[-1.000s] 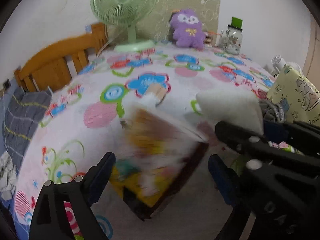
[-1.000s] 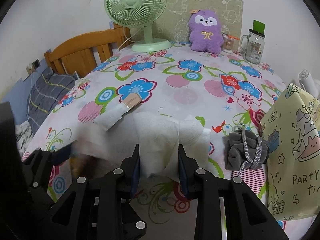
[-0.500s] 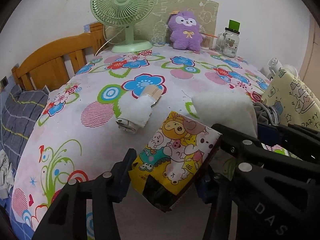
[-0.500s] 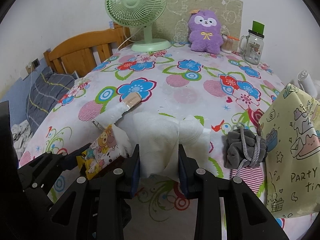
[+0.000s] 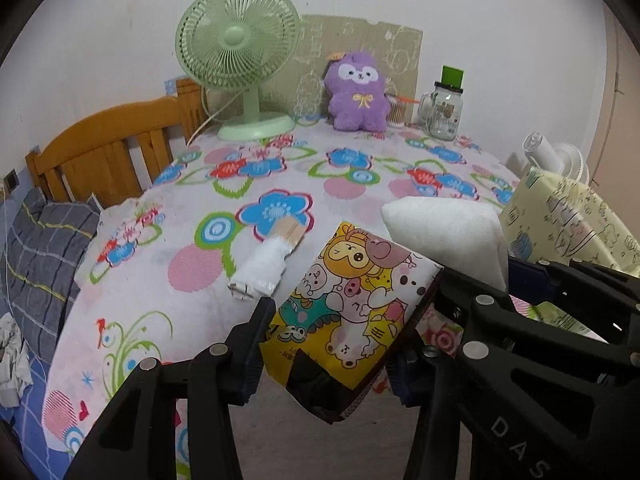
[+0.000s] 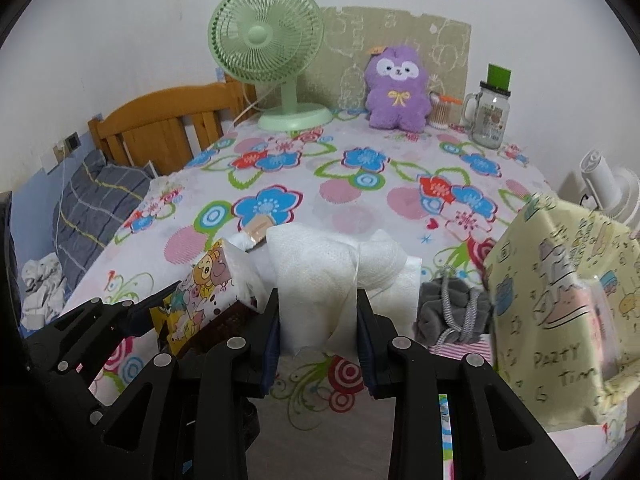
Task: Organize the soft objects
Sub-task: 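Carry the cartoon box and white cloth with both tools over the fabric box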
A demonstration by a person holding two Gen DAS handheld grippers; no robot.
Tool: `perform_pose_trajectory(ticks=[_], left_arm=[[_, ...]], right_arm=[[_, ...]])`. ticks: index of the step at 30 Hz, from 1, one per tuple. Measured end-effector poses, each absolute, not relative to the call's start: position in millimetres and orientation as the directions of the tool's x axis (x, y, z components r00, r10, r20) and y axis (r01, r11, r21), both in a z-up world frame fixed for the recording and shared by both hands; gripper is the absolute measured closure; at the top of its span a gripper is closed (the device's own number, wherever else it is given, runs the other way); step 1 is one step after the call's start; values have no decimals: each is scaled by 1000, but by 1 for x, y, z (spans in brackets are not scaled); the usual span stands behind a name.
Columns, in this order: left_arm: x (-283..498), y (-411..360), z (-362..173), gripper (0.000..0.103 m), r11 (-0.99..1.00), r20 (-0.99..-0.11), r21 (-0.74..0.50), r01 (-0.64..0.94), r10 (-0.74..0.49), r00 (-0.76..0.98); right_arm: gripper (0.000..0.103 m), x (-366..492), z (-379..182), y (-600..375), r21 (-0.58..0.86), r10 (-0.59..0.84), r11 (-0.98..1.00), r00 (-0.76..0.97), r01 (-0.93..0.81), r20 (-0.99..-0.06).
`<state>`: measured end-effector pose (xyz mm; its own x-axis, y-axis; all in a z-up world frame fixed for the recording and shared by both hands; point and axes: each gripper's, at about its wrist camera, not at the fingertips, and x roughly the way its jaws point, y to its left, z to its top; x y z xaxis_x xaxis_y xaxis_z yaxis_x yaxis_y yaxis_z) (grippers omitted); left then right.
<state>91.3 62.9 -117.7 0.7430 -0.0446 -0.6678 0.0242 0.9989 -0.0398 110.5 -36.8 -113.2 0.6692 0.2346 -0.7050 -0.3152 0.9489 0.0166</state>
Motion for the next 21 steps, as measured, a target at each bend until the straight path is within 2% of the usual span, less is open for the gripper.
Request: perform_pose_trajectory(ticks=[21], left_arm=[[66, 27, -56, 51, 998, -591, -17, 60, -58, 805]], right_arm=[[67, 77, -49, -75, 11, 228, 960, 757, -280, -613]])
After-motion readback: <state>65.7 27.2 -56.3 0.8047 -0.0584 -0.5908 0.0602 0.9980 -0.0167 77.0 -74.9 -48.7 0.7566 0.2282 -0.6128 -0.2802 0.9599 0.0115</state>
